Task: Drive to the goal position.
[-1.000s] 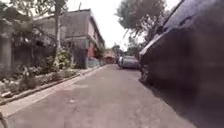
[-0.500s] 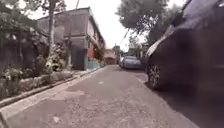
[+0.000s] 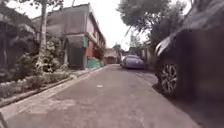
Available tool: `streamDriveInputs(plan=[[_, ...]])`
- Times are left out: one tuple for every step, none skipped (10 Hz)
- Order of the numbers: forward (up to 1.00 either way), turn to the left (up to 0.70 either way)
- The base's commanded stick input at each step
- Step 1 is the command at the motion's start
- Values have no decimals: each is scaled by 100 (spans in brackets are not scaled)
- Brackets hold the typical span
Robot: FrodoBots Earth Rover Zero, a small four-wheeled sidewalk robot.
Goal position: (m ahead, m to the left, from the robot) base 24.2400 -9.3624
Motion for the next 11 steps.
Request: streamDriveInputs(plan=[[100, 0], [100, 0], [100, 0], [100, 0], [100, 0], [100, 0], [100, -6], [100, -27], [100, -27], [100, -15], [100, 0]])
